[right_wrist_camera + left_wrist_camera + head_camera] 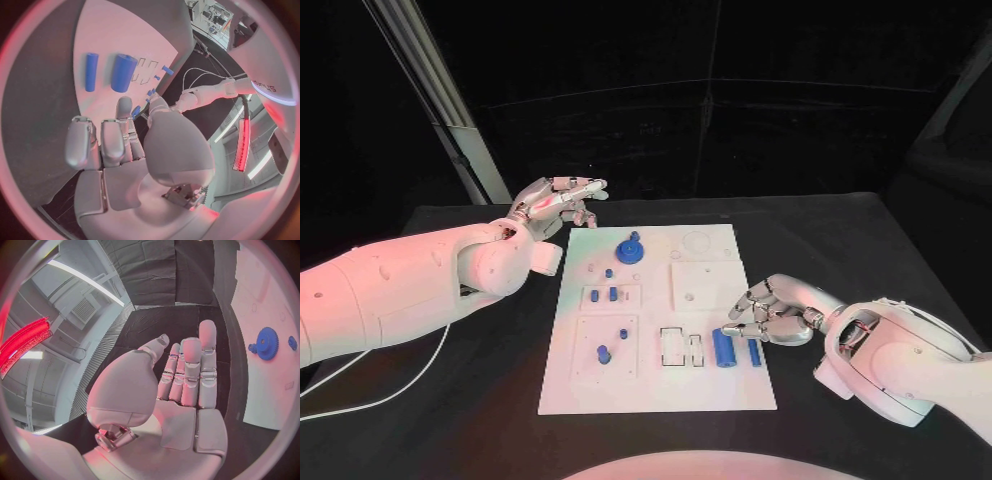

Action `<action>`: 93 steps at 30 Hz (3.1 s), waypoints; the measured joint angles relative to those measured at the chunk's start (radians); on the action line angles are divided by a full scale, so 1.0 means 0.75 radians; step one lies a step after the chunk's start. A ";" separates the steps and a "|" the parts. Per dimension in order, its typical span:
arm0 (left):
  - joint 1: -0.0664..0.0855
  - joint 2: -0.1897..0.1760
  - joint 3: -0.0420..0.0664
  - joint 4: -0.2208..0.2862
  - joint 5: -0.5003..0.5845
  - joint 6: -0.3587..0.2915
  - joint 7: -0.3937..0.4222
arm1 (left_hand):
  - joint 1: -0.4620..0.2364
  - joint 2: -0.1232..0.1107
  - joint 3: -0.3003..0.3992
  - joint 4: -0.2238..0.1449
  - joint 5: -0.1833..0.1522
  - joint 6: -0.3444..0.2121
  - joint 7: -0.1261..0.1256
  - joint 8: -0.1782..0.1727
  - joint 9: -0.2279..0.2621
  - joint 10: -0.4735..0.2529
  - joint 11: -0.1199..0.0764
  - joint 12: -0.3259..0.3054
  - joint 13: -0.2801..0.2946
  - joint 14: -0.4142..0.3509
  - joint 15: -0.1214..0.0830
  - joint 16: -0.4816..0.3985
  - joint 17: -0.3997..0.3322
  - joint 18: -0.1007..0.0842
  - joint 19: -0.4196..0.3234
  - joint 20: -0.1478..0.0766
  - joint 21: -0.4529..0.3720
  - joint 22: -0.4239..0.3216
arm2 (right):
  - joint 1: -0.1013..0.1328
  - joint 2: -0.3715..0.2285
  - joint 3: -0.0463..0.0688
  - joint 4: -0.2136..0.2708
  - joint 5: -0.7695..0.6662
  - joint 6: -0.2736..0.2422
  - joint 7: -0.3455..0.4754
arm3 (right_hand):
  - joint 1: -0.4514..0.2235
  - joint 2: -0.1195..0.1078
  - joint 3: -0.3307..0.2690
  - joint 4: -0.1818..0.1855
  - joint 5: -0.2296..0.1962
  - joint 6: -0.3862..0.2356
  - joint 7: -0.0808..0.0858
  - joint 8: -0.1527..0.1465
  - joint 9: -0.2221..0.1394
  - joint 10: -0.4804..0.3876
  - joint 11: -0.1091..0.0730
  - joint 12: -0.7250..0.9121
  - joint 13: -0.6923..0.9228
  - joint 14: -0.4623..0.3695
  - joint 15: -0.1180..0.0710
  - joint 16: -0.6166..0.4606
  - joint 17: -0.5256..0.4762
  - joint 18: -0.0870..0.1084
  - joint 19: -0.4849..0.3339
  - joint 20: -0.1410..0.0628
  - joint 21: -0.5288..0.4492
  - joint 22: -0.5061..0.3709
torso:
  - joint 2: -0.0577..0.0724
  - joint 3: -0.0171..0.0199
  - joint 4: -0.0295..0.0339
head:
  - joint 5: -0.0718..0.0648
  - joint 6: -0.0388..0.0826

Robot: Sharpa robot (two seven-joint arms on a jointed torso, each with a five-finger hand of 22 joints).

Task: Assemble the parts on the task board

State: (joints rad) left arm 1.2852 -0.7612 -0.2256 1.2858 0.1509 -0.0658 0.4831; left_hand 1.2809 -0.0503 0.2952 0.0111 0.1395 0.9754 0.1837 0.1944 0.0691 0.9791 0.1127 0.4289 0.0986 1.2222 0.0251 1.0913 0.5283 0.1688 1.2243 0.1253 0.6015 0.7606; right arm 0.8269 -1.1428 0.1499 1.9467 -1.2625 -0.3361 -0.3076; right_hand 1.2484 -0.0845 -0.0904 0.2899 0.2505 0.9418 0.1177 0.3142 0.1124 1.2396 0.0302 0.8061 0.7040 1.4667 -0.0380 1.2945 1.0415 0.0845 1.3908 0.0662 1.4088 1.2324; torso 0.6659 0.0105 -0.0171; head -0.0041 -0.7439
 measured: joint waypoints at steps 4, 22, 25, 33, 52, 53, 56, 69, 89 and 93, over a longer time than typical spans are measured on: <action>-0.001 -0.002 0.000 0.001 0.000 0.001 0.000 | 0.000 0.000 0.000 0.000 0.000 0.000 0.000 0.000 0.000 0.000 0.000 0.000 0.000 0.000 0.000 0.000 0.000 0.000 0.000 0.000 0.000 0.000 | 0.000 0.017 0.000 0.001 -0.068 0.031 -0.083 | -0.011 0.011 -0.038 0.001 0.006 -0.019 -0.003 0.031 0.010 0.000 0.000 0.062 0.081 0.000 0.000 0.017 0.029 0.000 0.008 -0.002 0.010 0.019 | 0.000 -0.0008 0.0000 | -0.007 -0.003; -0.002 -0.007 0.000 0.004 0.000 0.006 0.000 | 0.000 0.000 0.000 0.000 0.000 0.000 0.000 0.005 0.000 -0.005 -0.005 0.006 0.000 0.000 0.000 0.000 -0.002 0.000 0.000 0.000 0.000 -0.001 | -0.002 0.081 -0.001 -0.010 -0.274 0.138 -0.267 | -0.102 0.045 -0.109 0.003 0.000 -0.038 -0.009 0.130 0.044 0.030 -0.005 0.195 0.262 0.000 0.000 0.058 0.107 -0.020 0.028 -0.005 0.036 0.075 | 0.002 -0.0013 -0.0001 | -0.010 -0.011; -0.002 -0.008 0.000 0.003 0.000 0.007 0.000 | 0.000 0.000 0.000 0.000 0.000 0.000 0.000 0.005 0.000 -0.005 -0.005 0.006 -0.001 0.000 0.000 0.000 -0.002 0.000 0.000 0.000 0.000 -0.001 | -0.002 0.090 -0.001 -0.016 -0.287 0.159 -0.280 | -0.138 0.047 -0.127 0.006 -0.015 -0.033 -0.014 0.150 0.055 0.039 -0.014 0.216 0.290 -0.004 -0.005 0.058 0.114 -0.020 0.028 -0.005 0.039 0.079 | 0.002 -0.0015 0.0000 | -0.005 -0.012; -0.002 -0.009 0.000 0.004 0.000 0.008 -0.001 | 0.000 0.000 0.000 0.000 0.000 0.000 0.000 0.005 0.000 -0.005 -0.005 0.006 -0.001 0.000 0.000 0.000 -0.002 0.000 0.000 0.000 0.000 -0.001 | -0.010 0.114 -0.001 -0.029 -0.325 0.205 -0.301 | -0.161 0.052 -0.131 0.007 -0.033 -0.033 -0.014 0.170 0.070 0.056 -0.012 0.246 0.333 0.000 -0.009 0.064 0.126 -0.020 0.033 -0.010 0.042 0.088 | 0.002 -0.0017 -0.0008 | -0.001 -0.017; -0.002 -0.013 0.000 0.007 0.000 0.011 -0.002 | 0.000 0.000 0.000 0.000 0.000 0.000 0.000 0.005 0.000 -0.005 -0.005 0.006 -0.001 0.000 0.000 0.000 -0.001 0.000 0.000 0.000 0.000 -0.001 | -0.046 0.190 0.005 -0.047 -0.604 0.282 -0.309 | 0.015 0.044 -0.117 -0.015 -0.007 -0.052 -0.031 0.225 0.117 0.075 -0.021 0.292 0.414 -0.005 -0.014 0.069 0.140 -0.020 0.037 -0.014 0.047 0.098 | 0.002 -0.0024 -0.0009 | 0.005 -0.023; -0.002 -0.013 0.000 0.007 0.000 0.011 -0.002 | 0.000 0.000 0.000 0.000 0.000 0.000 0.000 0.005 0.000 -0.005 -0.005 0.006 -0.001 0.000 0.000 0.000 -0.001 0.000 0.000 0.000 0.000 -0.001 | -0.047 0.193 0.005 -0.047 -0.621 0.285 -0.308 | 0.026 0.049 -0.113 -0.018 0.000 -0.054 -0.029 0.230 0.117 0.078 -0.023 0.292 0.418 -0.005 -0.014 0.069 0.142 -0.020 0.038 -0.015 0.047 0.100 | 0.001 -0.0024 -0.0009 | 0.005 -0.022; -0.002 -0.014 0.000 0.008 0.000 0.011 -0.002 | 0.000 0.000 0.000 0.000 0.000 0.000 0.000 0.005 0.000 -0.005 -0.005 0.006 -0.001 0.000 0.000 0.000 -0.001 0.000 0.000 0.000 0.000 -0.001 | -0.048 0.197 0.006 -0.047 -0.652 0.288 -0.308 | 0.070 0.061 -0.104 -0.034 0.051 -0.062 -0.023 0.236 0.118 0.084 -0.021 0.292 0.429 0.000 -0.019 0.069 0.146 -0.020 0.038 -0.015 0.047 0.100 | 0.001 -0.0024 -0.0010 | 0.006 -0.022; -0.002 -0.018 0.000 0.008 0.000 0.012 -0.003 | 0.000 0.000 -0.009 0.002 0.000 0.000 0.000 0.005 0.000 -0.005 -0.005 0.006 -0.003 0.000 0.000 0.000 -0.001 0.000 0.000 0.000 0.000 -0.003 | -0.059 0.174 -0.002 -0.013 -0.638 0.221 -0.318 | 0.100 0.100 -0.114 -0.005 0.434 -0.040 -0.035 0.221 0.126 0.107 -0.035 0.309 0.469 0.000 -0.019 0.092 0.194 -0.020 0.052 -0.020 0.060 0.100 | 0.001 -0.0010 -0.0031 | 0.008 -0.022; -0.003 -0.013 0.000 0.001 0.000 0.012 -0.009 | 0.000 0.000 -0.013 0.005 0.000 0.000 0.000 0.005 0.000 -0.005 -0.005 0.006 -0.004 0.000 0.000 0.000 -0.003 0.000 0.000 0.000 0.000 -0.004 | -0.059 0.168 -0.001 0.044 -0.454 -0.066 -0.281 | 0.082 0.118 -0.108 0.000 0.545 -0.013 -0.028 0.186 0.128 0.129 -0.047 0.318 0.495 -0.005 -0.033 0.102 0.227 -0.020 0.057 -0.024 0.067 0.101 | 0.000 -0.0027 -0.0006 | 0.005 -0.022; -0.003 -0.008 -0.001 -0.001 0.000 0.012 -0.011 | 0.000 0.000 -0.013 0.005 0.000 0.000 0.000 0.005 0.000 -0.005 -0.005 0.006 -0.004 0.000 0.000 0.000 -0.003 0.000 0.000 0.000 0.000 -0.004 | -0.059 0.208 -0.001 0.033 -0.381 -0.046 -0.278 | 0.102 0.126 -0.087 -0.010 0.507 -0.002 -0.017 0.161 0.125 0.133 -0.051 0.312 0.495 0.000 -0.038 0.102 0.232 -0.020 0.062 -0.029 0.067 0.101 | 0.000 -0.0032 -0.0006 | 0.005 -0.023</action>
State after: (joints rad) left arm 1.2832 -0.7673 -0.2260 1.2854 0.1508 -0.0570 0.4750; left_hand 1.2809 -0.0503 0.2857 0.0150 0.1395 0.9755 0.1838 0.1982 0.0692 0.9756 0.1091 0.4336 0.0958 1.2222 0.0251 1.0913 0.5261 0.1688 1.2243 0.1253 0.6015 0.7577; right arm 0.7828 -0.9868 0.1494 1.9718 -1.5482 -0.3705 -0.5157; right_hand 1.3248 0.0097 -0.1556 0.2826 0.6309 0.9406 0.1049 0.4350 0.2065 1.3392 -0.0078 1.0398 1.0754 1.4669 -0.0663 1.3709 1.2153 0.0696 1.4369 0.0443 1.4590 1.3080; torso 0.6662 0.0081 -0.0175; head -0.0001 -0.7610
